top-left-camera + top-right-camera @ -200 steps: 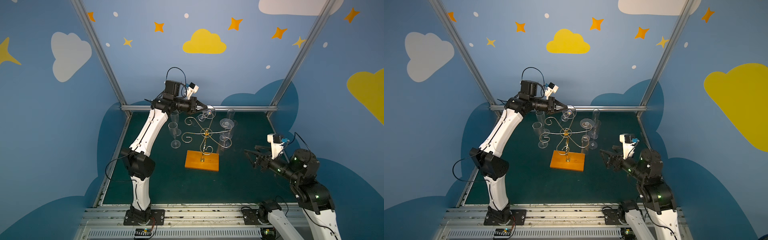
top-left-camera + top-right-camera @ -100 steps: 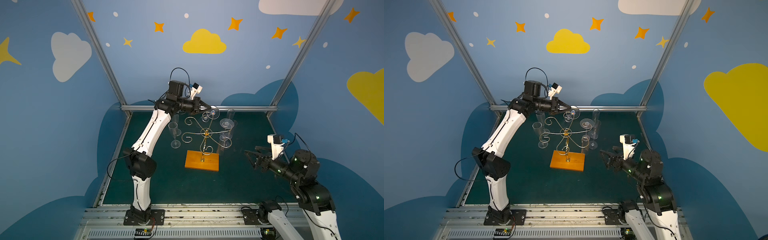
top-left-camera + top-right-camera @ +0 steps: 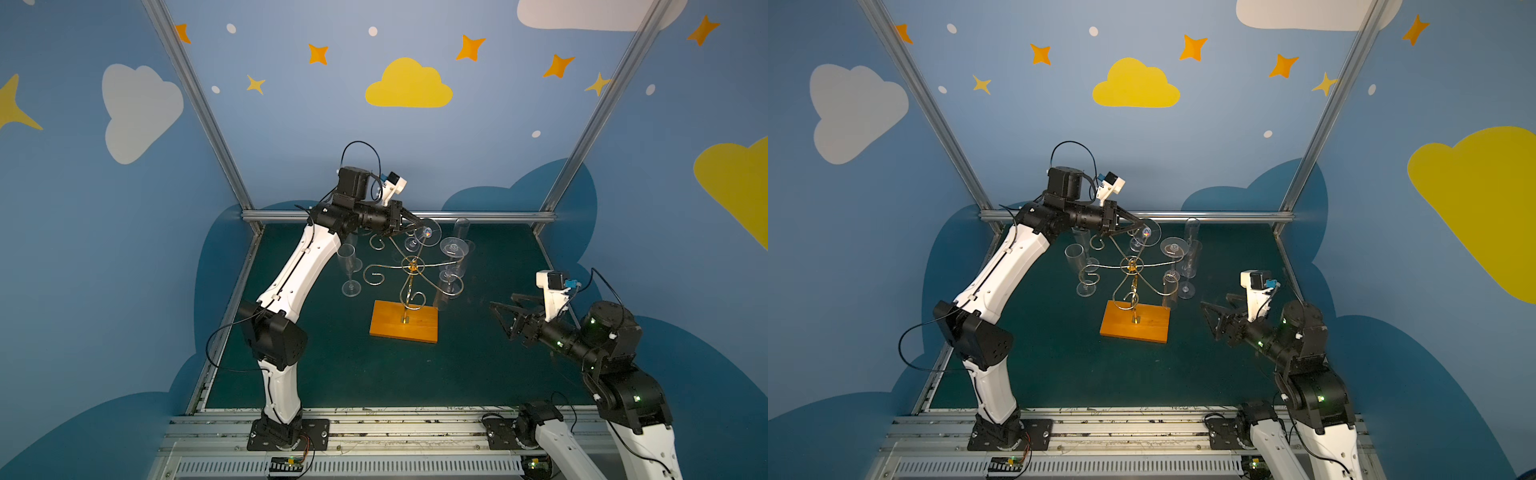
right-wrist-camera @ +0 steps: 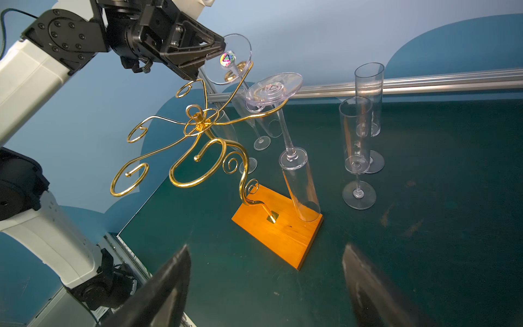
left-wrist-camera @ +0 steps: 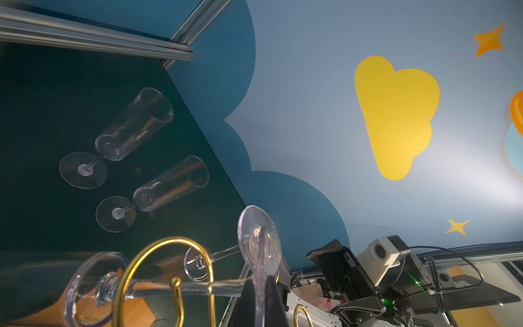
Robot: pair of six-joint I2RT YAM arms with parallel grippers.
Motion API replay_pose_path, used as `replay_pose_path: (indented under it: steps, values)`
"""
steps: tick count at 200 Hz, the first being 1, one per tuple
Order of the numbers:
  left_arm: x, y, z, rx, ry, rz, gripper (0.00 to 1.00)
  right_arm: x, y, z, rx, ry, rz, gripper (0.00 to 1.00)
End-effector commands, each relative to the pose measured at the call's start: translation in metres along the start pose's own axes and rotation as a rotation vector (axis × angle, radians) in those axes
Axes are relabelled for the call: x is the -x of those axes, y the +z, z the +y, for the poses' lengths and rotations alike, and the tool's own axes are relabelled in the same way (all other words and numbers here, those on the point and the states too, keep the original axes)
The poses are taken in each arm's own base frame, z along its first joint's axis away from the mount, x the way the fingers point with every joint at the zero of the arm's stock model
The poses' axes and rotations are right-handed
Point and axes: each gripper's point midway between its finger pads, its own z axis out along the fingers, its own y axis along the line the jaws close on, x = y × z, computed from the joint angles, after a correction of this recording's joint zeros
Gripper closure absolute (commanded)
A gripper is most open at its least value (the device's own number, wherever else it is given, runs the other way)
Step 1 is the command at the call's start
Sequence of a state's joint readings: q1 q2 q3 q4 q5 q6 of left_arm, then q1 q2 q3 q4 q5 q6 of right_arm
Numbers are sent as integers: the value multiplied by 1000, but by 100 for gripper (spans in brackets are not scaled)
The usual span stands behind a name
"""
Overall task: Take the wine glass off the wine glass rack
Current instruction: 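Close the left gripper on the hanging glass stem, then pull the glass off the rack hook with the left gripper while the right moves inward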
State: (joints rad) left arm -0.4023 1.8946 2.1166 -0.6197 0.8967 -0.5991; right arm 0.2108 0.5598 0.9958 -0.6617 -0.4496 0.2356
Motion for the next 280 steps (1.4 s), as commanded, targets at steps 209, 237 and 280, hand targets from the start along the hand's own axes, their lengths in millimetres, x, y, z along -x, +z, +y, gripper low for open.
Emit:
replay_pose_path:
  steps: [209, 237, 280]
  values:
    - [11, -76, -40, 173, 242, -187, 97, 13, -19, 8, -16, -35, -43, 16]
    - [7, -74, -55, 221, 363, -193, 97, 34, -21, 15, -9, -81, -65, 16]
    - [-6, -73, -74, 401, 618, -187, 97, 84, -23, 42, 79, -109, -113, 17]
